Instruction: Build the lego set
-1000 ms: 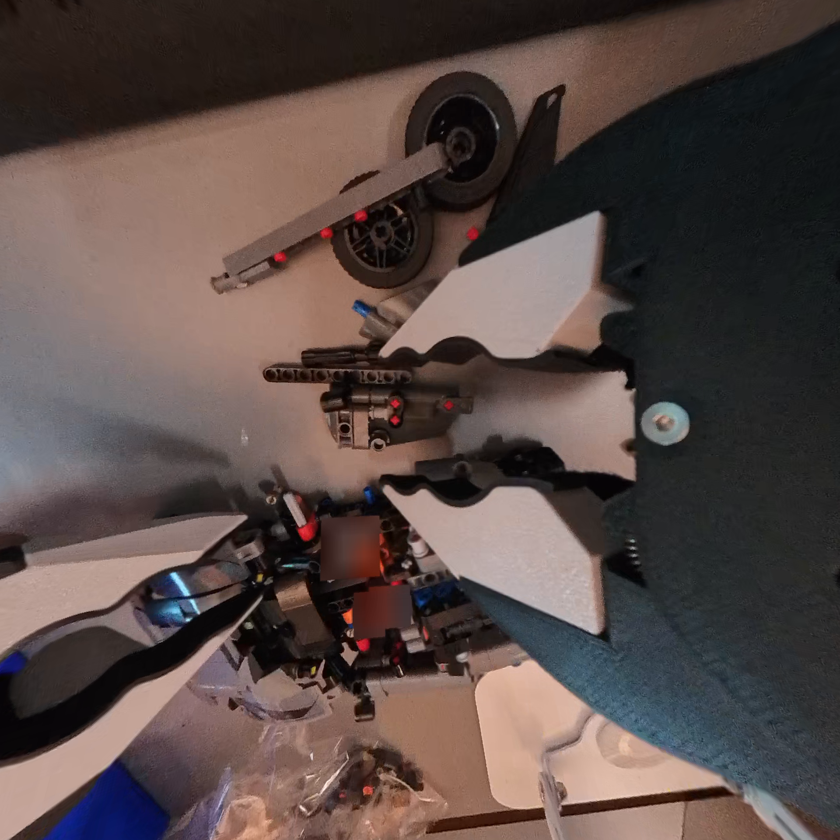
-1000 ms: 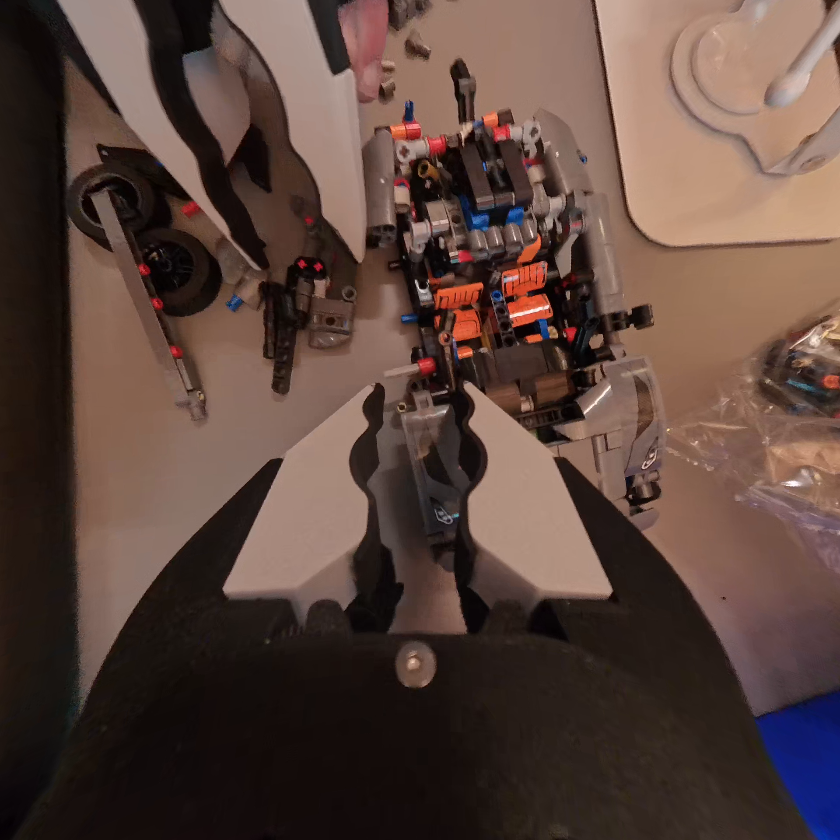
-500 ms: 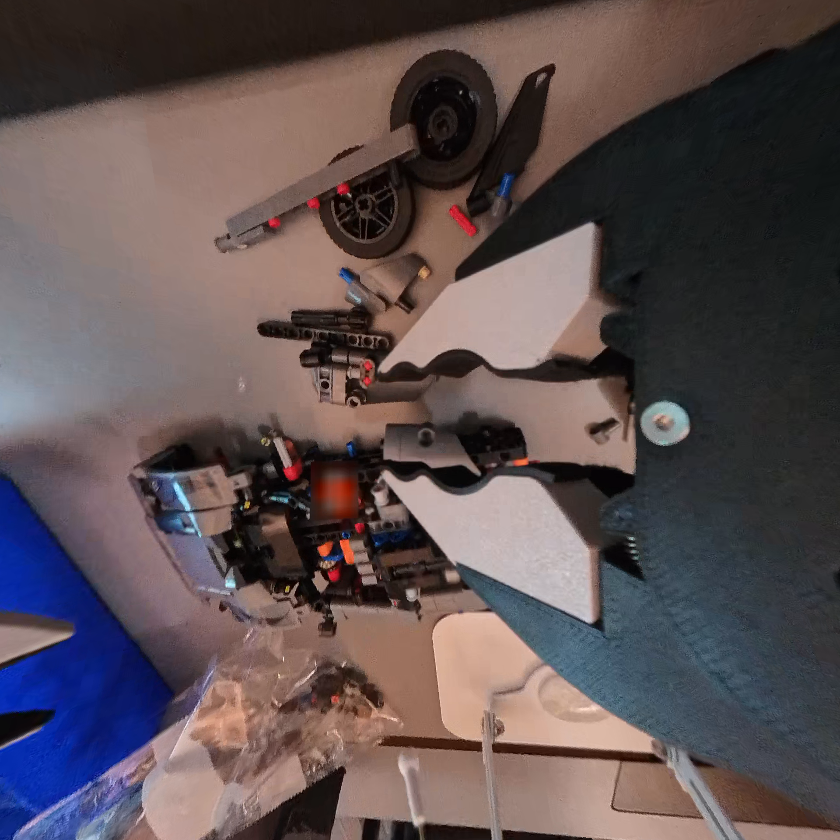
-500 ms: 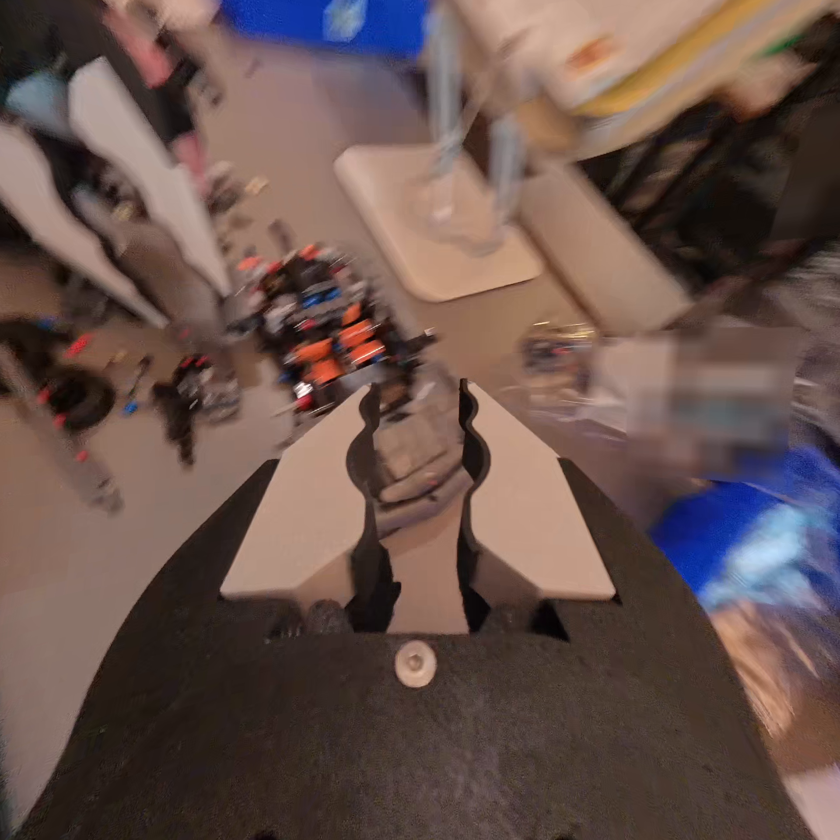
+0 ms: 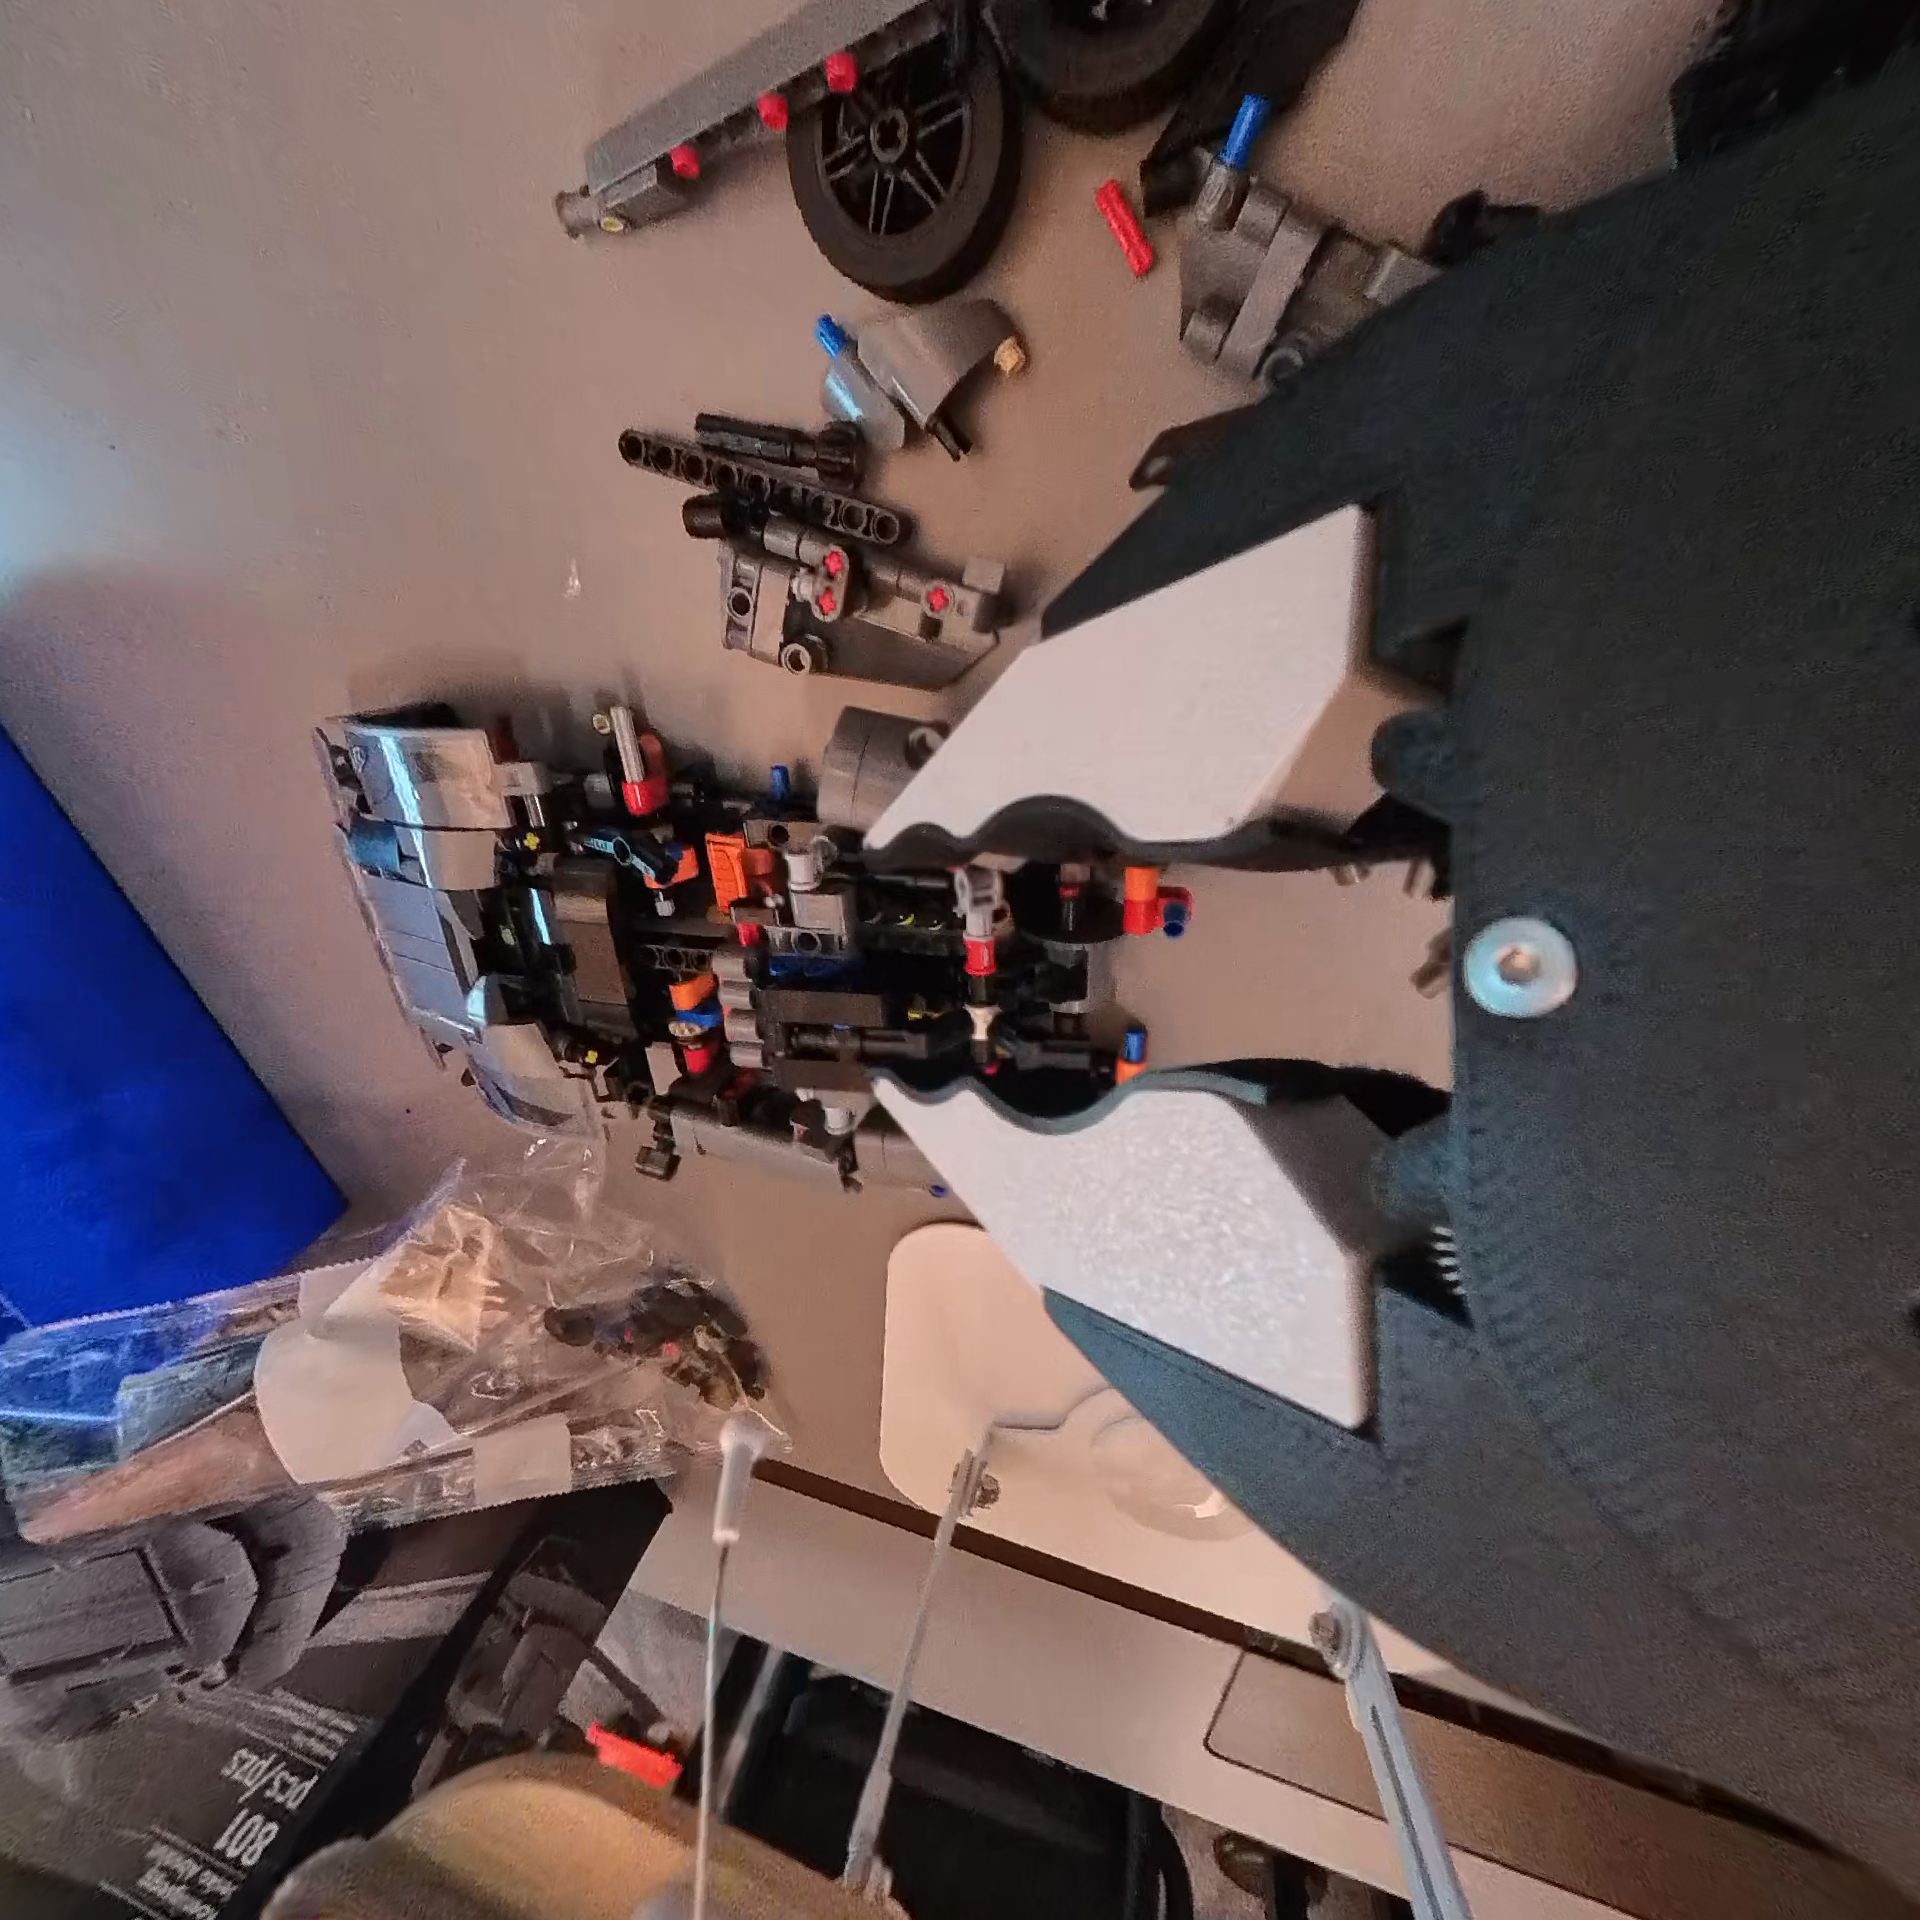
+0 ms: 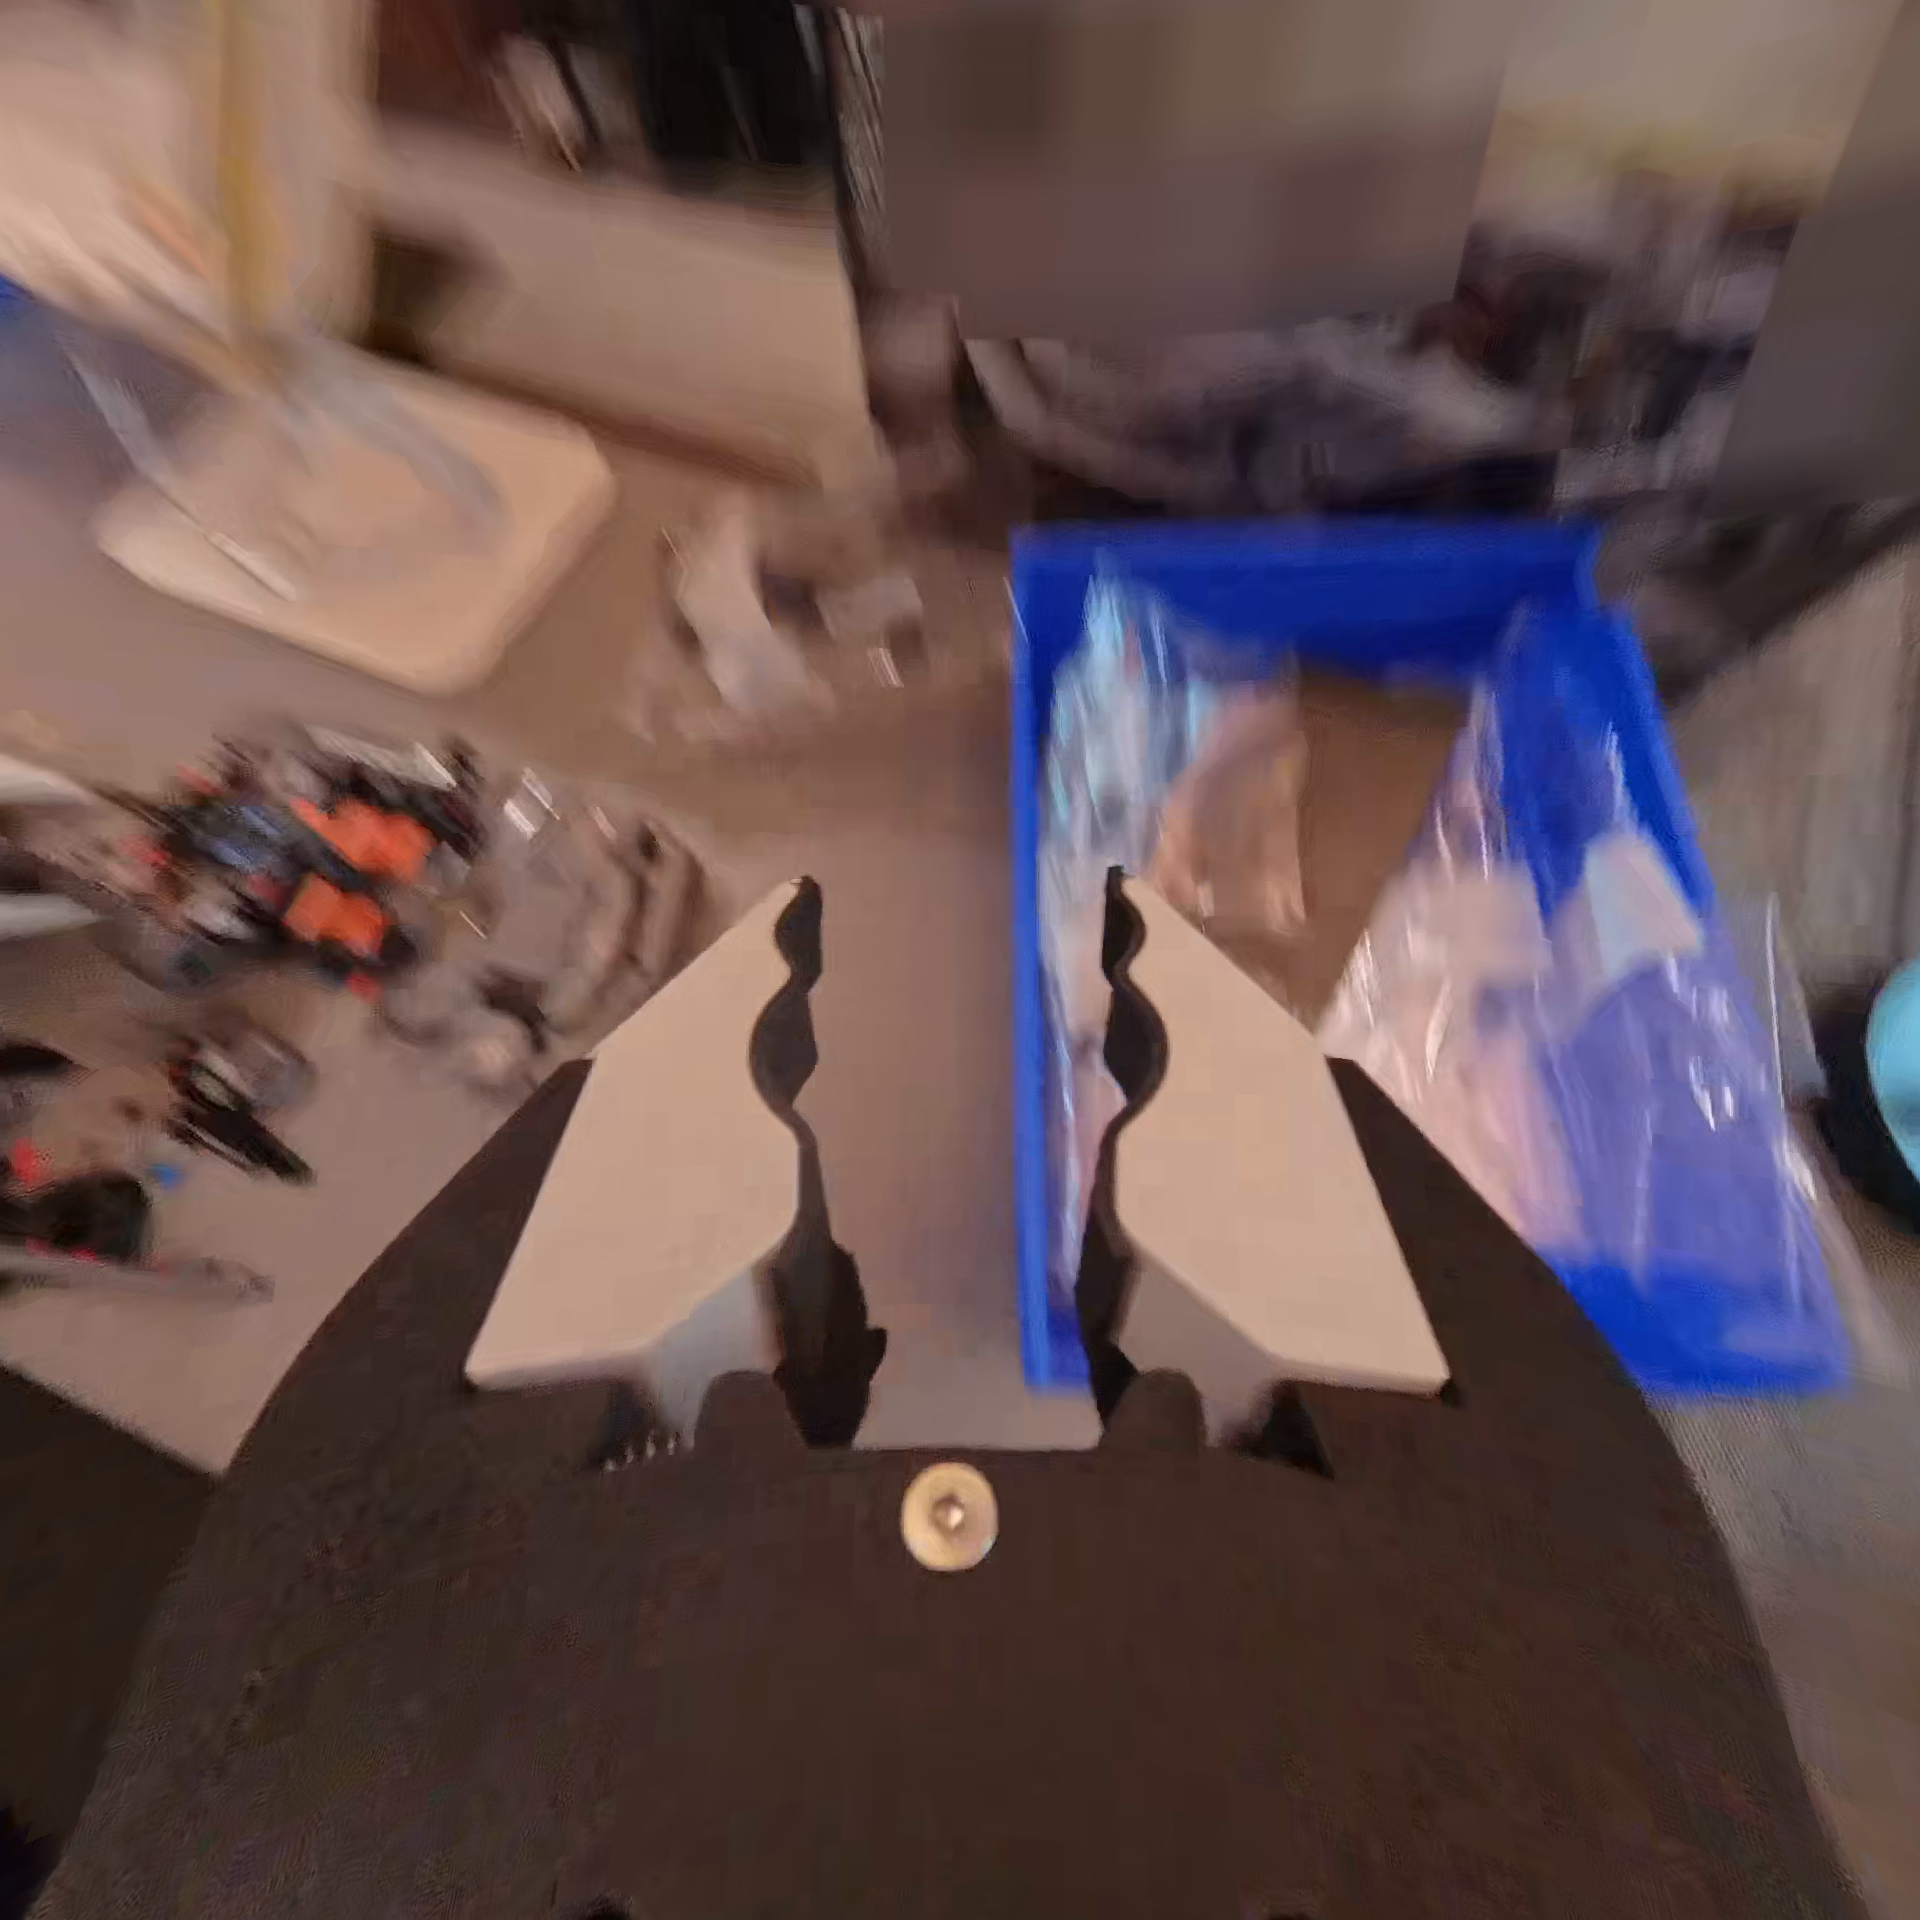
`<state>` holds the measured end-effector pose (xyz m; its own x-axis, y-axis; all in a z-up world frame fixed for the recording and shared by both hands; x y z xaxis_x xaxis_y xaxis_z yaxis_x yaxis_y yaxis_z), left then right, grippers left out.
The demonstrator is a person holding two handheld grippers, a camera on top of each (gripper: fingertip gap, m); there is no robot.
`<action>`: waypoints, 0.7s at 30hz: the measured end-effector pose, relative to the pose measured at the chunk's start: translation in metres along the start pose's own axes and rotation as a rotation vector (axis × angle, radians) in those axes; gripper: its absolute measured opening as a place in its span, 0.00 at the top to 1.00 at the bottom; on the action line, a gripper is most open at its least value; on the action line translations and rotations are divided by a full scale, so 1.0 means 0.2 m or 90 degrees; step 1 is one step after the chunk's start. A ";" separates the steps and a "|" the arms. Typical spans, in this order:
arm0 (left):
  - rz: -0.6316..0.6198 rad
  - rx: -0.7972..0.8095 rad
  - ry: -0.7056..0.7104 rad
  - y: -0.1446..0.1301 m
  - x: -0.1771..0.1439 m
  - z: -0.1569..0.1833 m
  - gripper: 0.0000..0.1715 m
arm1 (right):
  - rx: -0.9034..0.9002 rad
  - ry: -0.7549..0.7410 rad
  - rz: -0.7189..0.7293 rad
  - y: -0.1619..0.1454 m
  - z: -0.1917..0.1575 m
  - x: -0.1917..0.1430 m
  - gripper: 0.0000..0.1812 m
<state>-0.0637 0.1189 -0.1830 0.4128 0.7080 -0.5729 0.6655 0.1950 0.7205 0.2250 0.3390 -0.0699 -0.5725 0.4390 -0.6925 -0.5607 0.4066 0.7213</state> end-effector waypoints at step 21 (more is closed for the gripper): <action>0.029 -0.059 0.047 0.00 -0.07 -0.10 0.78 | -0.083 0.077 -0.081 0.30 -0.29 0.53 0.65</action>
<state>-0.0828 0.1228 -0.1665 0.3915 0.7653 -0.5110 0.5853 0.2214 0.7800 0.0958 0.3634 -0.0997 -0.5547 0.2886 -0.7804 -0.7014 0.3423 0.6252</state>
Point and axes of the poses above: each gripper's, where its closed fingertips meet, x out along the fingers, y out of its top, z = x × y across the jaws, the point moved 4 cm from there along -x, back along the fingers, and after that the axes turned 3 degrees about -x, right-handed, at the moved point
